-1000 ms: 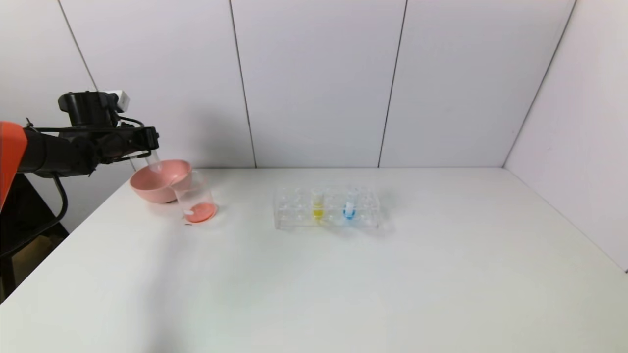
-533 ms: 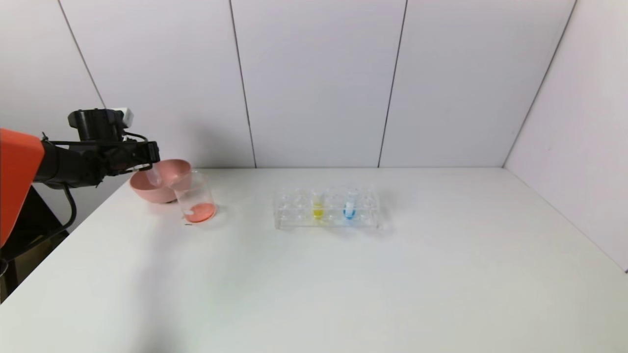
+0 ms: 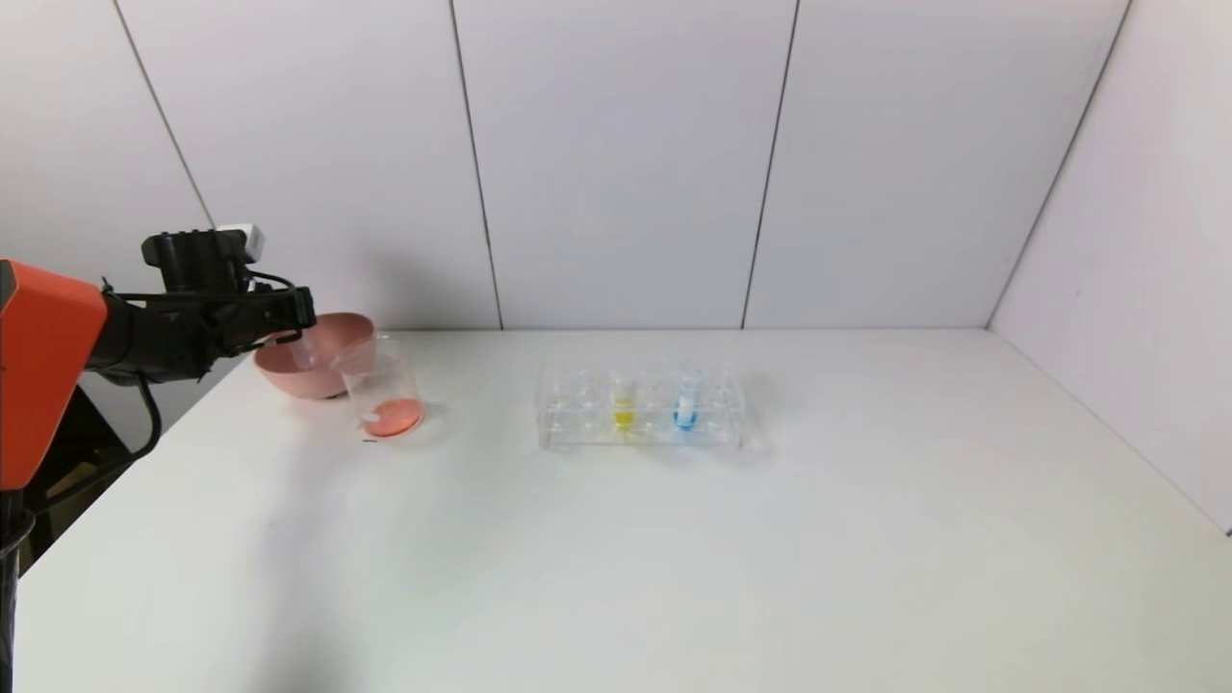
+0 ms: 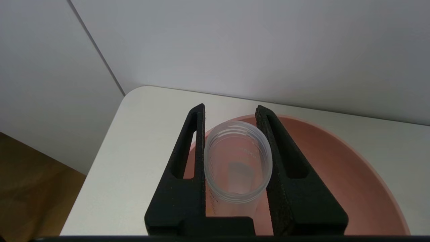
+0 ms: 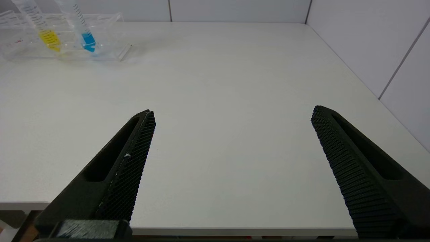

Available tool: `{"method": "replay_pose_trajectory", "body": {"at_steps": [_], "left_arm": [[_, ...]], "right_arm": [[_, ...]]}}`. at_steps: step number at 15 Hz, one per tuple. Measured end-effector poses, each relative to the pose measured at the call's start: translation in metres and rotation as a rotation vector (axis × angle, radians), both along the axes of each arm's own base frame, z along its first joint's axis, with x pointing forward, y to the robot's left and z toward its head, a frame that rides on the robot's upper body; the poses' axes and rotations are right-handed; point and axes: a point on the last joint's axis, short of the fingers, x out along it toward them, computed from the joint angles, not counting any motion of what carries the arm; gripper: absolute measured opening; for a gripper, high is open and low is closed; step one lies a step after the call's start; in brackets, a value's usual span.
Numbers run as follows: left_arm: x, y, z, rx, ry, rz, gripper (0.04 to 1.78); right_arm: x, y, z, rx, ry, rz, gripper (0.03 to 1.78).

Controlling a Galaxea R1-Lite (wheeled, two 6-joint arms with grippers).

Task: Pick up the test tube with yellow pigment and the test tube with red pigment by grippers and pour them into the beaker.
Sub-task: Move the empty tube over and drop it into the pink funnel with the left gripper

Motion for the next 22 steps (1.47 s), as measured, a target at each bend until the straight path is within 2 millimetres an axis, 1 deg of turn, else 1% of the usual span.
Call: {"method": "replay_pose_trajectory", "body": {"at_steps": [11, 22], "left_arm": [[0.0010, 0.0038, 0.0005, -0.009, -0.011, 0.006, 0.52], [-0.0005, -0.0020, 0.0076, -0.023, -0.040, -0.004, 0.52]], "right_arm": [[0.0000, 0.0000, 0.0001, 0.000, 0.000, 0.000, 1.70], [0.0000, 0.0000, 0.0001, 0.000, 0.000, 0.000, 1.70]]}}
